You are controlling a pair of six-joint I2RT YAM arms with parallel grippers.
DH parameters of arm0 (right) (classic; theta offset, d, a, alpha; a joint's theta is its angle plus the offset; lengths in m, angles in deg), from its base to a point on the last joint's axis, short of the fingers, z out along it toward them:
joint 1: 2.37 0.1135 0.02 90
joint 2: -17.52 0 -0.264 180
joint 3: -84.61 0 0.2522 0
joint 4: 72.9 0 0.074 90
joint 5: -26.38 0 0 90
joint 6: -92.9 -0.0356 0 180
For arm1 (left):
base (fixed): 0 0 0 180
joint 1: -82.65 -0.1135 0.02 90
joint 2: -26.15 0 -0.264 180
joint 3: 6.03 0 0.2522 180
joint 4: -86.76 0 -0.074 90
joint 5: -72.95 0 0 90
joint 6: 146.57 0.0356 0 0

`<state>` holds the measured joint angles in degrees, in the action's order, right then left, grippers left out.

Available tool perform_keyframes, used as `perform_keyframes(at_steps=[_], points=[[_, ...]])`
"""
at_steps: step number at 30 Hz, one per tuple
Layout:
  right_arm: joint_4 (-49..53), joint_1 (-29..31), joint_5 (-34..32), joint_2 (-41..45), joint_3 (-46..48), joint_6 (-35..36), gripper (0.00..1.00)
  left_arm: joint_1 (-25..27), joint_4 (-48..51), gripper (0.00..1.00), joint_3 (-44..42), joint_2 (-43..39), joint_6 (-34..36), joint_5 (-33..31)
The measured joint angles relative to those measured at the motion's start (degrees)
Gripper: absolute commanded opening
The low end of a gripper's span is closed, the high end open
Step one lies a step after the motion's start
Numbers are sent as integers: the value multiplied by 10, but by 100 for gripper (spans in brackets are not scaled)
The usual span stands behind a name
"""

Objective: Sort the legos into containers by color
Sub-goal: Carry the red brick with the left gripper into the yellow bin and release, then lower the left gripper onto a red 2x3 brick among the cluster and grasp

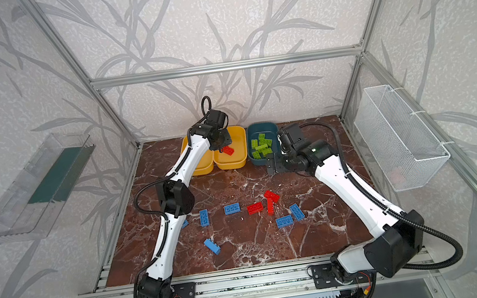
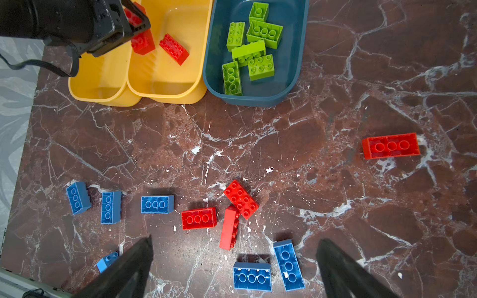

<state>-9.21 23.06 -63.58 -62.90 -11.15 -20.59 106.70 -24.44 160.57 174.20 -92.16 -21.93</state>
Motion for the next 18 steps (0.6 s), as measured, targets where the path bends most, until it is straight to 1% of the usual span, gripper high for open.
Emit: perform_keyframes(at_steps=[2,4,11,13,15,18], points=[[0,-1,0,-8,-4,2,99,-2,-9,81,0,0,-3,8],[0,-2,0,-11,-5,5,99,-5,-13,87,0,0,-5,14],[1,-3,0,-4,-2,9,99,-5,-17,88,-9,-6,-10,55],[1,-3,0,14,12,9,99,-2,-18,87,-38,-22,-10,63],[2,-3,0,40,33,8,99,2,-19,86,-85,-49,-7,64],[6,-3,1,91,73,6,99,21,-24,85,-186,-110,18,58]])
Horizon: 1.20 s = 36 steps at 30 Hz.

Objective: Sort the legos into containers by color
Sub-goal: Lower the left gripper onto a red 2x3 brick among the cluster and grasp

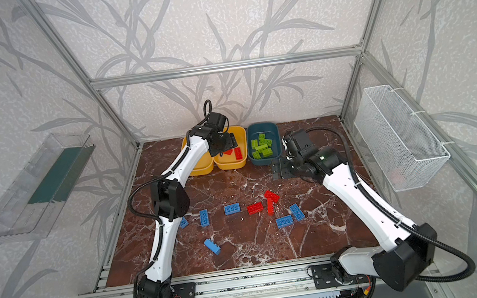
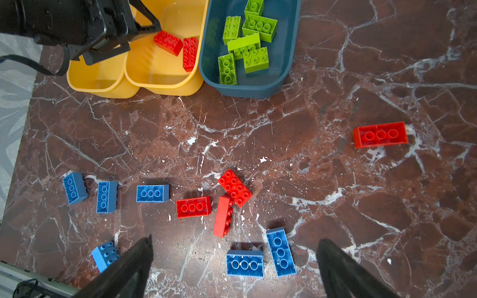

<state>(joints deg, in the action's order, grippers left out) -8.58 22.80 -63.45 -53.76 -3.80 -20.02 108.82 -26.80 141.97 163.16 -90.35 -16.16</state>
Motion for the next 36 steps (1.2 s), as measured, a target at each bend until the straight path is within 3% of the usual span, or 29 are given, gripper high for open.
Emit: perform_keyframes(at_steps=[9,16,26,36], points=[[46,0,10,149,119,-15,99,151,-83,86,-339,-216,88,-10],[94,0,20,257,169,-31,99,208,-129,86,-518,-316,101,-12],[153,0,33,339,189,-54,99,277,-185,86,-604,-348,139,-28],[206,0,33,368,188,-71,99,275,-199,85,-558,-279,236,-39]])
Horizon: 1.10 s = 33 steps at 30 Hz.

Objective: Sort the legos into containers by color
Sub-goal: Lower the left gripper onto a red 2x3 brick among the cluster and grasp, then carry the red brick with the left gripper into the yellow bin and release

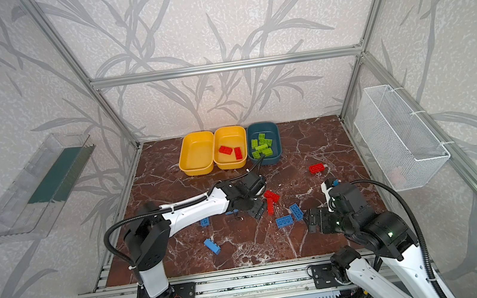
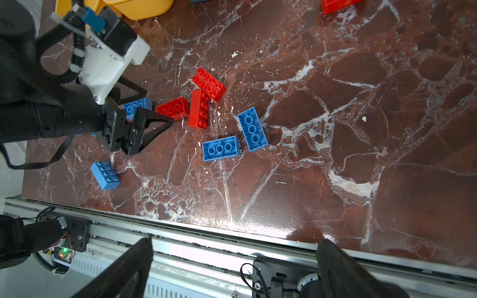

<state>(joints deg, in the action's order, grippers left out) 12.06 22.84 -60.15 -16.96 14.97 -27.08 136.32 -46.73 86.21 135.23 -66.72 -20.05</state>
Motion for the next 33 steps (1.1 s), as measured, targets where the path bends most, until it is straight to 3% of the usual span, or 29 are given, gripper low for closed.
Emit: perform_keyframes(at_steps=[6,10,21,27,33], points=[[13,0,-5,0,-6,-4,99,-4,0,81,22,48,34,2],[14,0,-9,-2,-6,-5,99,-8,0,72,27,64,44,9],[4,0,-15,-49,-22,-2,99,-19,0,23,27,72,54,13],[-26,0,-15,-87,-28,5,99,-30,18,21,31,68,50,3],[-64,0,-19,-136,-53,16,99,-82,49,21,78,57,36,-2]])
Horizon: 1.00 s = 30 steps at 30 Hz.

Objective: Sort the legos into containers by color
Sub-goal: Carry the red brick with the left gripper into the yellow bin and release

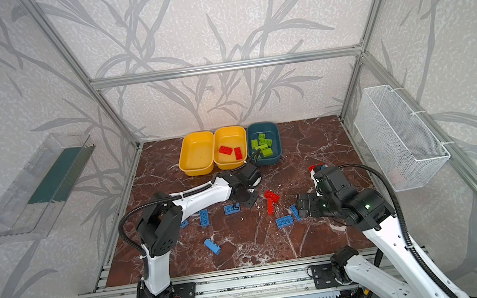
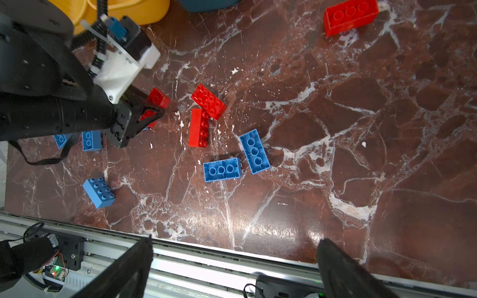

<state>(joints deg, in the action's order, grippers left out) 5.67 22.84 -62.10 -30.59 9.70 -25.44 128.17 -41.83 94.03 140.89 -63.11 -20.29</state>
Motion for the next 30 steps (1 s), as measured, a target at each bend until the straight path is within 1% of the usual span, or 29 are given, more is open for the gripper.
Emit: perform_keyframes(at_steps=[4,9,12,17,18,19,22,27,28,29,30], points=[[-26,0,-2,-40,-18,10,99,-52,22,21,86,0,-2,-2],[-60,0,-4,-91,-44,15,99,-112,59,21,250,37,-3,-12],[-79,0,-5,-123,-62,19,99,-142,85,21,370,97,-3,-14],[-105,0,-10,-174,-90,22,99,-179,140,22,579,239,-5,-20],[-108,0,-11,-181,-94,22,99,-184,146,22,603,259,-6,-20],[-111,-1,-12,-189,-98,22,99,-189,146,23,617,275,-8,-20],[-118,-3,-15,-213,-111,22,99,-203,146,24,615,297,-17,-12],[-124,-7,-15,-256,-138,22,99,-221,132,25,614,310,-38,4],[-124,-8,-15,-266,-146,22,99,-224,127,28,614,310,-42,7],[-125,-8,-15,-277,-153,22,99,-226,123,36,614,310,-47,13],[-125,-8,-15,-285,-159,22,99,-228,119,46,614,310,-50,17]])
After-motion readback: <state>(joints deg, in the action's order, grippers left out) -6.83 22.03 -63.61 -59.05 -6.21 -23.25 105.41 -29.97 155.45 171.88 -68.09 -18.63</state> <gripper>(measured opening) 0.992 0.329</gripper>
